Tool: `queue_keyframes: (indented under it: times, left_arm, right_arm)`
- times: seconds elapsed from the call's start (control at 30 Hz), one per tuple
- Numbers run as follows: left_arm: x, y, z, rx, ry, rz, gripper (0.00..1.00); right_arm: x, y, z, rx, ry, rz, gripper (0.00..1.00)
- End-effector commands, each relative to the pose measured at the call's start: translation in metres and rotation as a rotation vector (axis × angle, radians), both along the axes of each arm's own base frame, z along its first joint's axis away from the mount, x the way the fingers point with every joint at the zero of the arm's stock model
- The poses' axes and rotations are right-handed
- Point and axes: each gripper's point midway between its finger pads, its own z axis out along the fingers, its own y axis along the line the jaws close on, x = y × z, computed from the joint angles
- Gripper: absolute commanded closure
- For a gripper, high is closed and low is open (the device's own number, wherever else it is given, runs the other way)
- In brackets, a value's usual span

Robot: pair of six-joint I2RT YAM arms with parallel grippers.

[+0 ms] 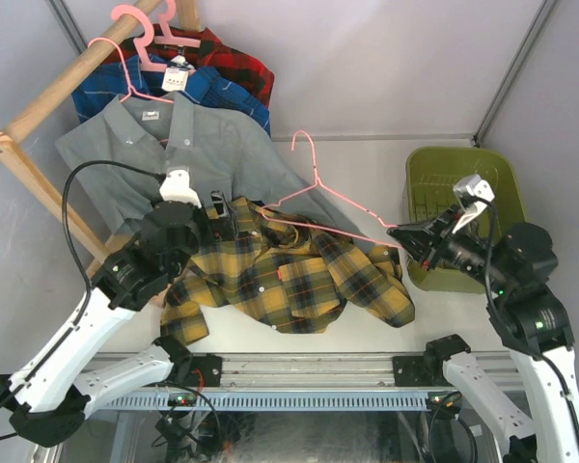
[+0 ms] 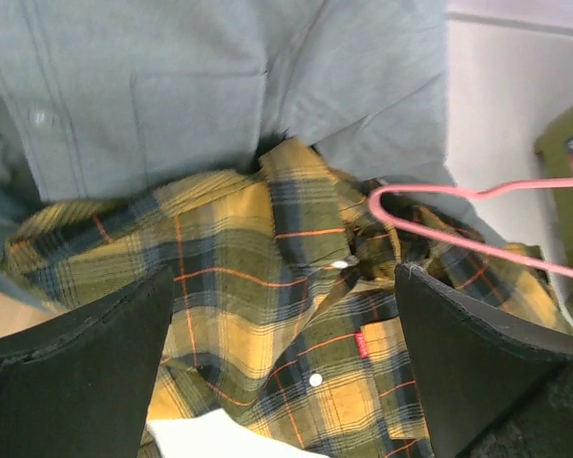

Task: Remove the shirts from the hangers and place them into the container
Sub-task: Remove the shirt from the hanger, then place the hanger at the clothesline.

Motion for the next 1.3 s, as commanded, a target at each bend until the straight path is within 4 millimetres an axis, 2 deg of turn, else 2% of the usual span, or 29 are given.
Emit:
queue_keyframes:
  times: [0.0,0.13,0.23,0.37,0.43,0.57,0.67,0.93,1.13,1.27]
  left_arm:
    - [0.005,0.010,-0.028,-0.097,0.063,0.103,0.01]
    - [0.000,0.005,-0.038,-0.178,0.060,0.088,0.03]
    - [-0.004,0.004,-0.048,-0.238,0.072,0.102,0.04]
    - [-0.011,0.012,-0.069,-0.266,0.104,0.151,0.05]
    - [-0.016,0.017,-0.075,-0.275,0.107,0.166,0.05]
    - [-0.027,0.022,-0.088,-0.308,0.117,0.167,0.06]
    - [-0.035,0.023,-0.093,-0.347,0.109,0.149,0.06]
    - [-0.053,0.013,-0.104,-0.400,0.116,0.048,0.08]
    - [-0.058,0.006,-0.109,-0.419,0.130,-0.001,0.09]
    - [-0.058,0.004,-0.109,-0.405,0.138,-0.014,0.09]
  right_arm:
    - [-0.016,-0.005,0.055,0.076,-0.156,-0.012,1.00]
    - [-0.024,-0.004,0.077,0.134,-0.207,0.001,1.00]
    - [-0.035,0.006,0.100,0.204,-0.253,0.082,1.00]
    - [-0.039,0.014,0.130,0.248,-0.377,0.149,1.00]
    - [-0.034,0.018,0.142,0.266,-0.420,0.161,1.00]
    - [-0.027,0.038,0.158,0.372,-0.383,0.222,1.00]
    - [-0.015,0.059,0.160,0.367,-0.384,0.234,1.00]
    - [0.007,0.116,0.190,0.434,-0.462,0.249,1.00]
    - [0.026,0.163,0.211,0.453,-0.492,0.262,1.00]
    - [0.040,0.199,0.218,0.440,-0.486,0.273,1.00]
